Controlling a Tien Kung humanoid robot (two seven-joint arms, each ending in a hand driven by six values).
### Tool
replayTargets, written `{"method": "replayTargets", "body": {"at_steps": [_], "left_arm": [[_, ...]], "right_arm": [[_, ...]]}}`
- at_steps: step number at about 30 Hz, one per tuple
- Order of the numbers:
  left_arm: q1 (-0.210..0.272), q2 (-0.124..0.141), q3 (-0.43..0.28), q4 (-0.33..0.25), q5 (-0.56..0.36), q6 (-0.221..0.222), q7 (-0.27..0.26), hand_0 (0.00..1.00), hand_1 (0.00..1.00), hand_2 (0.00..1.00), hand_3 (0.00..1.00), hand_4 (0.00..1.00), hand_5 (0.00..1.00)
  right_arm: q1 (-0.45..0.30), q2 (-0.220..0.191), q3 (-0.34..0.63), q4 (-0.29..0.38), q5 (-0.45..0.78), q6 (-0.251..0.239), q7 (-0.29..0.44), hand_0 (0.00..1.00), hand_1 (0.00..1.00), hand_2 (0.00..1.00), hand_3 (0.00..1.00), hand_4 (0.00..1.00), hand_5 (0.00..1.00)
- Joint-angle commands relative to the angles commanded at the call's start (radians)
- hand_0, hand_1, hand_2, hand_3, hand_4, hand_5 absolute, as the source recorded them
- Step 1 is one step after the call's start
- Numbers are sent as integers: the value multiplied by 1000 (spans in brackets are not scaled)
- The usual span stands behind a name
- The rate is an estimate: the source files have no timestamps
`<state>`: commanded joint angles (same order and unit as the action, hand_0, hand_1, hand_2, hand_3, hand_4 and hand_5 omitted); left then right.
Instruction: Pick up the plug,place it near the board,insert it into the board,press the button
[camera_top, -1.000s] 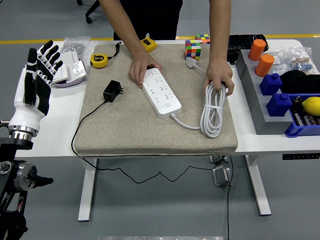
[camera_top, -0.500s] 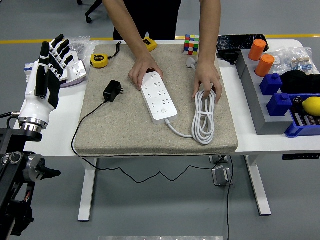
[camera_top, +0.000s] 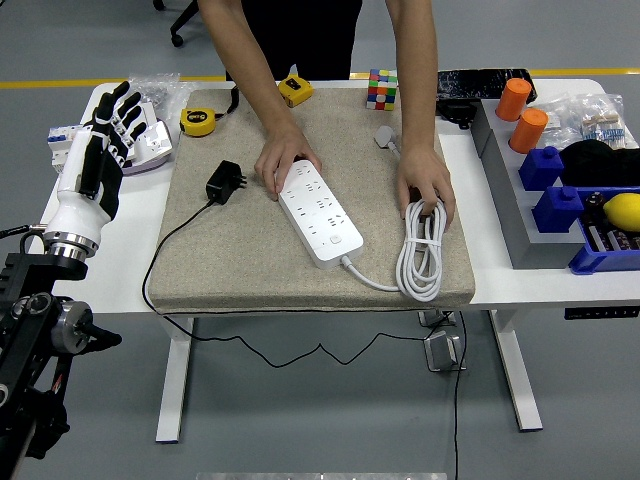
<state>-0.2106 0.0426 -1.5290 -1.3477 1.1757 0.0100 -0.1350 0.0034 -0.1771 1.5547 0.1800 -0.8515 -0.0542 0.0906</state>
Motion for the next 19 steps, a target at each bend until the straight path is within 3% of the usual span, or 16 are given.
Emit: {"method": "replayTargets", "body": {"at_steps": [1, 2, 4, 7, 8, 13, 14, 16, 19], "left_arm": [[-12, 0, -1, 23, -25, -12, 0, 898, 933, 959, 998, 998, 824], [-22, 0, -3, 45, -49, -22, 1, 998, 998, 937, 811, 998, 894], [-42, -1, -8, 85, -82, -23, -1, 998, 998, 937, 811, 998, 894], [-70, 0, -11, 133, -94, 23, -19, 998, 998, 937, 811, 998, 894], [-93, 1, -13, 163, -126, 63, -50, 313, 270, 259, 231, 998, 794], [-168, 18, -65, 279, -297, 271, -212, 313, 270, 259, 231, 998, 794], [-176, 27, -82, 285, -342, 316, -242, 118, 2, 25, 2, 974, 659], [-183, 40, -115, 284, -427, 393, -285, 118, 2, 25, 2, 974, 659], [-168, 46, -145, 266, -550, 397, -313, 118, 2, 25, 2, 974, 659]], "right_arm": [[3, -5, -4, 0, -1, 3, -1, 949, 894, 839, 853, 998, 899], [5, -9, -6, 0, -4, 5, -3, 965, 879, 830, 841, 998, 788], [12, -18, -10, 0, -8, 2, -7, 965, 879, 830, 841, 998, 788], [15, -25, -12, 0, 0, -1, 3, 965, 879, 830, 841, 998, 788], [17, -28, -15, 0, 2, 1, 2, 741, 765, 736, 784, 998, 751], [41, -36, -32, 0, 13, 0, -1, 741, 765, 736, 784, 998, 751], [51, -39, -52, 0, 25, 2, -3, 731, 747, 715, 773, 998, 755], [63, -48, -98, 0, 58, 12, -3, 731, 747, 715, 773, 998, 755], [67, -55, -112, 0, 67, 10, -1, 731, 747, 715, 773, 998, 755]]}}
